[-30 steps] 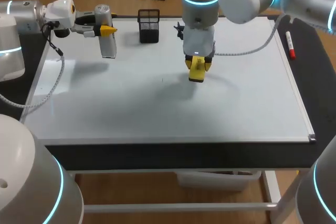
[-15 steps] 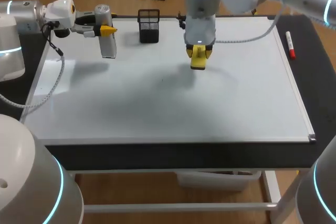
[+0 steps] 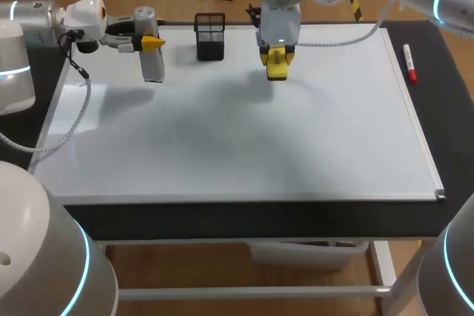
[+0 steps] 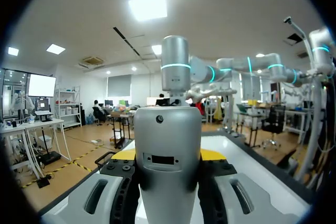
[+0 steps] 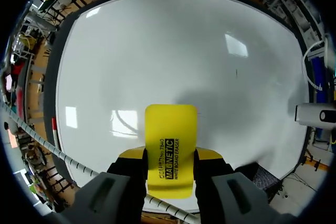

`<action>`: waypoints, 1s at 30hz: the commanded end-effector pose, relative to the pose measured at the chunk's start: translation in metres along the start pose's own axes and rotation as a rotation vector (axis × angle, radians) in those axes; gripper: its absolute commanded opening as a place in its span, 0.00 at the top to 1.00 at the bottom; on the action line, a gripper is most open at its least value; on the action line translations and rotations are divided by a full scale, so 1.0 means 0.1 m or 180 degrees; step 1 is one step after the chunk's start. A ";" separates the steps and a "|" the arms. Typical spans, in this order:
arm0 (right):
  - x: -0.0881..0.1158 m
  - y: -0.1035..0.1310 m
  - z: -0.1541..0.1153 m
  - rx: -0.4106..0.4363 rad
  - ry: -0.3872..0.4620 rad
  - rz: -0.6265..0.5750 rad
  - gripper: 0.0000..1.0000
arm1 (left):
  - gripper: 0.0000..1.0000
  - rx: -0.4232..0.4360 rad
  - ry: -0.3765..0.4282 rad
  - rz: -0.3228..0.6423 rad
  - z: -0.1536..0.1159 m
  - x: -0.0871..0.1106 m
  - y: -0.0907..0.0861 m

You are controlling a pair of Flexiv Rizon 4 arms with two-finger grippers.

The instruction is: Pick up the inspection probe, press it on each red-marked spot on the whiteboard one by one, put down the probe, pick up the eraser, and wipe off all the red marks.

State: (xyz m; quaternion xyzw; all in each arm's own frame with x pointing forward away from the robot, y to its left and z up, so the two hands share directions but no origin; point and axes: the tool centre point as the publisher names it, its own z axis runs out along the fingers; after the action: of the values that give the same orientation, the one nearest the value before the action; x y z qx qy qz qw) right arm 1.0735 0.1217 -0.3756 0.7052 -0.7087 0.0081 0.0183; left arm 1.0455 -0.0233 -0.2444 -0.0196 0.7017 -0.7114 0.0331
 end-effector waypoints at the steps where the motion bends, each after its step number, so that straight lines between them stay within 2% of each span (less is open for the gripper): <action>1: -0.09 -0.27 0.07 -0.0212 0.0022 -0.0028 1.00 | 1.00 -0.0002 -0.0011 0.0005 0.00 0.01 -0.01; 13: -0.10 -0.57 0.15 -0.0297 -0.0027 -0.0081 1.00 | 1.00 -0.0002 -0.0011 0.0005 0.00 0.01 -0.01; 24: -0.11 -0.68 0.23 -0.0353 -0.0043 -0.0062 1.00 | 1.00 -0.0002 -0.0011 0.0005 0.00 0.01 -0.01; 30: -0.18 -0.74 0.24 -0.0351 -0.0077 -0.0069 1.00 | 1.00 -0.0002 -0.0011 0.0005 0.00 0.01 -0.01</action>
State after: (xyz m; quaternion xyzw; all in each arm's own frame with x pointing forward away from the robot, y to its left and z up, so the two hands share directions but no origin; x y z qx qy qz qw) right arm 1.1395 0.1340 -0.3994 0.7105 -0.7020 -0.0321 0.0358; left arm 1.0455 -0.0234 -0.2444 -0.0196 0.7017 -0.7114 0.0331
